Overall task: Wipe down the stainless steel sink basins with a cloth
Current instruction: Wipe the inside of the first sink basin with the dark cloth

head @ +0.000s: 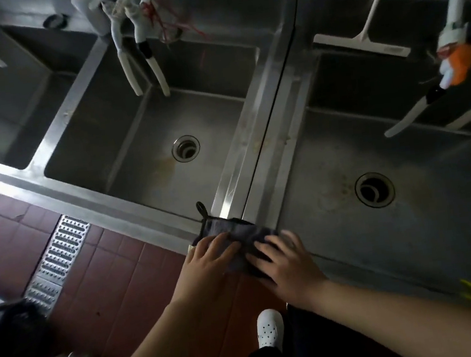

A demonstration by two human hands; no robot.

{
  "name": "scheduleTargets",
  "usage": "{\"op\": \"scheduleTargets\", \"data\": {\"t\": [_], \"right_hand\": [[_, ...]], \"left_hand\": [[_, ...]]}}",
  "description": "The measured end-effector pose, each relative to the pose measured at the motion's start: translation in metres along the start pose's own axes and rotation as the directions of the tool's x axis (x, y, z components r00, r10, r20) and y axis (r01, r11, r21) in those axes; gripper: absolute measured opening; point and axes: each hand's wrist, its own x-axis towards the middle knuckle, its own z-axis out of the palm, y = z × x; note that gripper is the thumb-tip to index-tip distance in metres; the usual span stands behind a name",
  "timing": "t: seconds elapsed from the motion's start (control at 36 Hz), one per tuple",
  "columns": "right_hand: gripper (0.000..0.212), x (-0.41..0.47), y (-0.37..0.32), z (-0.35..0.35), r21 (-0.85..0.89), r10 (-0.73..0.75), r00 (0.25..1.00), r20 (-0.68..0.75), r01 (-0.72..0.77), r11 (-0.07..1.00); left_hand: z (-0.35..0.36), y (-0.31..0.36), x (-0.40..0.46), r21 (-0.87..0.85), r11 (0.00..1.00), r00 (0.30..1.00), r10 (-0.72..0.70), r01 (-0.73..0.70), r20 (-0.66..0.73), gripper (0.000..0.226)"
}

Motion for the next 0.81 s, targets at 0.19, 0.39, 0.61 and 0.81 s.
{"op": "scheduleTargets", "data": {"t": [0.19, 0.39, 0.61, 0.81], "right_hand": [[0.027, 0.029, 0.025, -0.043, 0.296, 0.078, 0.984, 0.162, -0.123, 0.947], [0.026, 0.043, 0.062, -0.097, 0.643, 0.238, 0.892, 0.384, -0.443, 0.625], [0.044, 0.032, 0.097, -0.152, 0.561, 0.104, 0.763, 0.638, -0.553, 0.615], [0.017, 0.027, 0.096, -0.151, 0.464, 0.226, 0.755, 0.616, -0.579, 0.670]], "left_hand": [[-0.017, 0.003, 0.011, -0.074, 0.997, 0.996, 0.011, -0.017, -0.085, 0.072], [-0.042, 0.027, 0.019, -0.378, 0.924, 0.978, -0.129, 0.059, -0.163, 0.050], [-0.105, 0.059, 0.059, -0.514, 0.858, 0.996, 0.065, -0.023, 0.065, 0.032], [-0.128, 0.098, 0.106, -0.508, 0.857, 0.980, 0.166, -0.088, 0.111, 0.032]]}}
